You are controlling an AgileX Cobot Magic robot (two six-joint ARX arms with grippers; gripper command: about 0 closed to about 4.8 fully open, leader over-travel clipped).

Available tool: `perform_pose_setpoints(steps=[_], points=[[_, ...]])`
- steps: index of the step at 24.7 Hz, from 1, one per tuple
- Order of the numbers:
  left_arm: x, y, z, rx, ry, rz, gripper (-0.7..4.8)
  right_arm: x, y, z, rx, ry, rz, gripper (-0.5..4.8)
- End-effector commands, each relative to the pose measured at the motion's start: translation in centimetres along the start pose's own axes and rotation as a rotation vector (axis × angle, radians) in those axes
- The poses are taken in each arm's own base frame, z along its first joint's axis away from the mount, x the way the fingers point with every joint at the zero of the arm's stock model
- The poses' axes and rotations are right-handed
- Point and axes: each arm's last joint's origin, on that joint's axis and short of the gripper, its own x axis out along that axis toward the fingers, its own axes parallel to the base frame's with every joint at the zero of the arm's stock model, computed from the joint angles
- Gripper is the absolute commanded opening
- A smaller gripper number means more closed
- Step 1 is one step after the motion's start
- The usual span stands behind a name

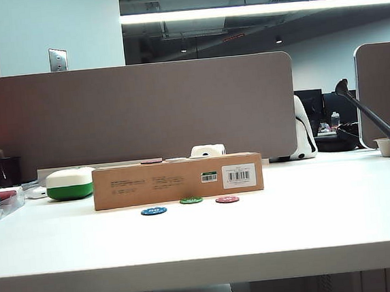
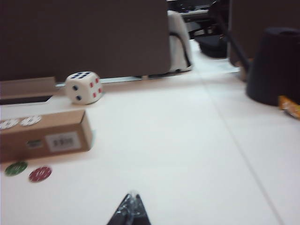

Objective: Push the chip, whose value equals the sum of all the chip values on the rectangular box, forward next to the box.

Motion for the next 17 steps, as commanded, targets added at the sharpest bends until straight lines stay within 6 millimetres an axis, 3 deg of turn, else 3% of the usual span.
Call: perform_pose_setpoints(steps=[1, 8, 17], points=[[0.0, 0.0, 0.3, 0.004, -0.018, -0.005, -0.05, 0.5, 0.2, -0.8, 0.017, -0.038, 0.129, -0.05], [0.0, 0.0, 0.3, 0.004, -0.018, -0.005, -0.05, 1.0, -0.5, -2.2, 0.003, 0.007, 0.173, -0.05], [0.0, 0.0, 0.3, 0.004, -0.018, -0.005, -0.05, 1.3, -2.9, -2.3, 0.002, -0.012, -0.073, -0.05]])
